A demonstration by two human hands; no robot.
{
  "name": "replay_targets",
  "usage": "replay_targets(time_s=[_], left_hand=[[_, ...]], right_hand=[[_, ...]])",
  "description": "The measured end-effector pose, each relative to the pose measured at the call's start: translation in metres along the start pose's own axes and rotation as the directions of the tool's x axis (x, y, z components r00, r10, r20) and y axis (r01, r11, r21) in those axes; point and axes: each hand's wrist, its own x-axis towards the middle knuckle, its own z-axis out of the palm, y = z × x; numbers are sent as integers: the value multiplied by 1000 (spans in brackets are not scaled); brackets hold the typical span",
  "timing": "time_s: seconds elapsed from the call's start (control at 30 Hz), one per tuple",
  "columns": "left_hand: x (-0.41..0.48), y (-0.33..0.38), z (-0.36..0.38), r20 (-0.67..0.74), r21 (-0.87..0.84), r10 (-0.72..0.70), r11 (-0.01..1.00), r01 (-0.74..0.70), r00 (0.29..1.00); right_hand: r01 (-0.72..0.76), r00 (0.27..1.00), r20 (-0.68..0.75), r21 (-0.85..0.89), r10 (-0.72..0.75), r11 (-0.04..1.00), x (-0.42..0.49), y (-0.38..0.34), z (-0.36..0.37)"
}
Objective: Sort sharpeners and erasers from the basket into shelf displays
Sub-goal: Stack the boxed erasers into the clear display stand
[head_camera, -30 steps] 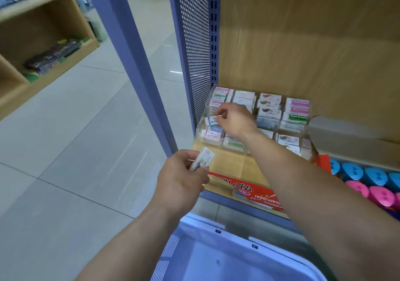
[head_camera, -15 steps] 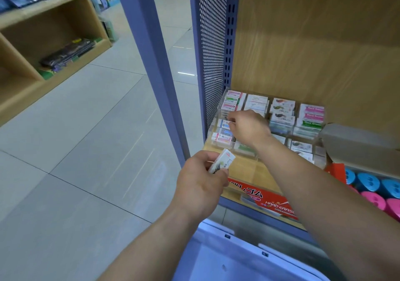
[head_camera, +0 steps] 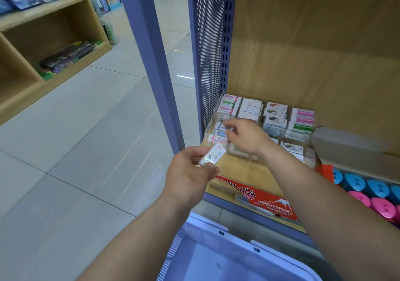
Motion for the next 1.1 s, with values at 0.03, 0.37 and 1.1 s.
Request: replay_targets(time_s=[0.03, 0.37, 1.1], left_hand=[[-1, 2, 0, -3, 2, 12, 1000, -12, 1000], [-10, 11, -2, -35, -18, 68, 997, -69, 997], [-11, -6, 51, 389, 794, 152, 446, -414, 909]], right_hand=[[20, 998, -56, 75, -16, 997, -11, -3, -5], [35, 995, 39, 743, -95, 668, -109, -42, -42], [-290, 925, -244, 37, 290, 956, -101, 112, -66]])
